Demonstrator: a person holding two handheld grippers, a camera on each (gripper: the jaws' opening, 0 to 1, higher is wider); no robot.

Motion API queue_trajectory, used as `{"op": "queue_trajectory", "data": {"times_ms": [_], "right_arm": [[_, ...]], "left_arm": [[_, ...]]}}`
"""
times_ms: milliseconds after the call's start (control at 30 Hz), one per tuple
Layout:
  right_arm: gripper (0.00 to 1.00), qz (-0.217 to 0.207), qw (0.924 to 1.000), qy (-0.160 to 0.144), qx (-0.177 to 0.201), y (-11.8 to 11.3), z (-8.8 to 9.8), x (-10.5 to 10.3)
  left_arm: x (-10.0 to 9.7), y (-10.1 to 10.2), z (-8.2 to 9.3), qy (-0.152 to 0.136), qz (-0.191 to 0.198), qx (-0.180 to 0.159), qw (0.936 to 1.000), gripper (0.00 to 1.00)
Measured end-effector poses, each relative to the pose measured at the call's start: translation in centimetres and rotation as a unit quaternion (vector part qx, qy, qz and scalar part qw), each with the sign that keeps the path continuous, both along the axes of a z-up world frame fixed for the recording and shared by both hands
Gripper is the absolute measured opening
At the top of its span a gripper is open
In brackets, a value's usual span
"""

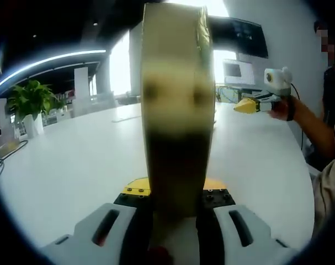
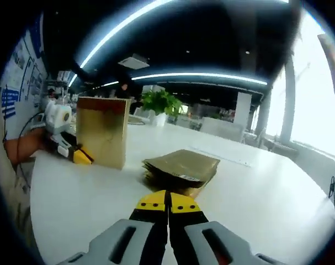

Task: Extract single mask from mask box in order stack masks on table

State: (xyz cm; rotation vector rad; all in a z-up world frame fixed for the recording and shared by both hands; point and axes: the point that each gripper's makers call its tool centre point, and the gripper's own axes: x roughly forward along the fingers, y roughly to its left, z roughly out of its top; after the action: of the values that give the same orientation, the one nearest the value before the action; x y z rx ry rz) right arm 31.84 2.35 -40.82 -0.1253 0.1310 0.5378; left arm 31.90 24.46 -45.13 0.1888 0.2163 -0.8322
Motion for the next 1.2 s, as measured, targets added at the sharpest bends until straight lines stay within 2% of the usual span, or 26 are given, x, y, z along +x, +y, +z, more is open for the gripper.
{"op": "queue_trajectory", "data": {"times_ms": [100, 133, 200, 300, 333, 367, 467, 633, 867, 1200], "right_arm": [[0.00, 0.018, 0.9979, 0.013, 0.061, 0.7, -0.2, -0.4], [0.00, 0.020, 0.9976, 0.010, 0.066, 0.8, -0.2, -0.4], [0.00, 0.015, 0.9989, -0.003, 0.045, 0.7, -0.8, -0.5], [0.00, 0.017, 0.9992, -0.007, 0.037, 0.9, -1.4, -0.8], [0.00, 0.019, 0.9991, -0.017, 0.032, 0.8, -1.1, -0.9], [0.00, 0.026, 0.9980, -0.035, 0.045, 1.1, -0.4, -1.0], [0.00, 0.033, 0.9982, -0.034, 0.037, 1.5, -0.6, -1.1], [0.00, 0.022, 0.9991, -0.037, 0.006, 1.5, -1.2, -0.9], [0.00, 0.039, 0.9982, -0.043, -0.017, 1.9, -1.6, -1.0], [0.00, 0.044, 0.9978, -0.044, -0.021, 1.9, -1.5, -1.0]], "left_arm": [[0.0, 0.0, 0.0, -0.004, -0.001, 0.002, 1.0000, 0.20], [0.0, 0.0, 0.0, -0.005, -0.001, 0.002, 1.0000, 0.20], [0.0, 0.1, 0.0, -0.003, -0.001, 0.001, 1.0000, 0.20], [0.0, 0.1, 0.0, -0.003, -0.001, 0.001, 1.0000, 0.20], [0.0, 0.1, 0.0, -0.002, -0.001, 0.001, 1.0000, 0.20], [0.0, 0.1, 0.0, -0.002, -0.001, 0.001, 1.0000, 0.20], [0.0, 0.1, 0.0, -0.001, -0.001, 0.000, 1.0000, 0.20], [-0.2, 0.0, 0.0, -0.004, -0.002, 0.002, 1.0000, 0.20], [-0.2, -0.1, 0.0, -0.004, -0.003, 0.001, 1.0000, 0.20], [-0.4, -0.2, 0.1, -0.003, -0.002, 0.001, 1.0000, 0.20]]}}
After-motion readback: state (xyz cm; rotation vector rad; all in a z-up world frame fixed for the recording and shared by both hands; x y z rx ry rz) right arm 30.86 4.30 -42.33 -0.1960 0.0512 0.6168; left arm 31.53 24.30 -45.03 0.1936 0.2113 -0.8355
